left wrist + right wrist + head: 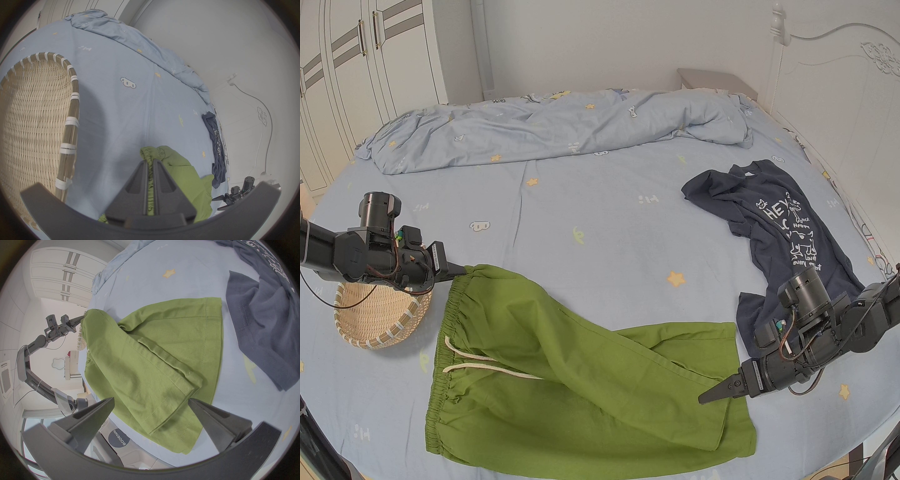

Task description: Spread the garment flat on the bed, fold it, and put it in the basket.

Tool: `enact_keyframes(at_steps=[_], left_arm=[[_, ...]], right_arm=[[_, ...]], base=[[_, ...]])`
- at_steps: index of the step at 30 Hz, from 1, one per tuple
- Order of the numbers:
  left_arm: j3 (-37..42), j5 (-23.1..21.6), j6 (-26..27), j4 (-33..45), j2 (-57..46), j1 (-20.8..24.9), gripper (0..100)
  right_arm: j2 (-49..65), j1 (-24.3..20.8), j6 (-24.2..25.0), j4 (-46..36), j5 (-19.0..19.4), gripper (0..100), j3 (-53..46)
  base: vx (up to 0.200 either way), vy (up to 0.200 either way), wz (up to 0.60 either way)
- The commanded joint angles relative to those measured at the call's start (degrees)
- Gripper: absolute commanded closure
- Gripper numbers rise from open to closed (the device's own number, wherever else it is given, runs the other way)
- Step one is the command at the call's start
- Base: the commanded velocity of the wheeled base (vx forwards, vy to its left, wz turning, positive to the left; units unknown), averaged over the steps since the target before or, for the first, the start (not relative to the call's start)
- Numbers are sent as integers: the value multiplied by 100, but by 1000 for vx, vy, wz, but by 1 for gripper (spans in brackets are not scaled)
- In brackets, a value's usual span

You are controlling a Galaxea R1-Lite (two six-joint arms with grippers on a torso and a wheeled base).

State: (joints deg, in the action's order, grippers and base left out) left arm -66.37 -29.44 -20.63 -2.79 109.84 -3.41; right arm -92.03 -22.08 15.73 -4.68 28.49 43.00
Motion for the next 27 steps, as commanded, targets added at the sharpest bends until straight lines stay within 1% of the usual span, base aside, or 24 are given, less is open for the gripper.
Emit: enact_keyframes(at_steps=[1, 7, 13, 18, 27], left_arm=[[1, 0, -3, -2, 11, -1, 100], [1, 0, -3, -11, 20, -1, 100], [1, 0, -3, -11, 20, -1, 100], [1, 0, -3, -2, 29, -1, 100], [1, 8, -3, -11, 20, -1, 100]], right_arm=[[-123, -7, 1, 2, -1, 0, 7], [-377, -7, 9, 20, 8, 0, 25], [-369, -7, 27, 37, 34, 0, 42], [-360, -7, 80, 327, 34, 0, -37], [-360, -16, 80, 389, 60, 0, -55]], base=[[0, 0, 0], [0, 0, 0], [0, 0, 0], [0, 0, 0], [0, 0, 0]])
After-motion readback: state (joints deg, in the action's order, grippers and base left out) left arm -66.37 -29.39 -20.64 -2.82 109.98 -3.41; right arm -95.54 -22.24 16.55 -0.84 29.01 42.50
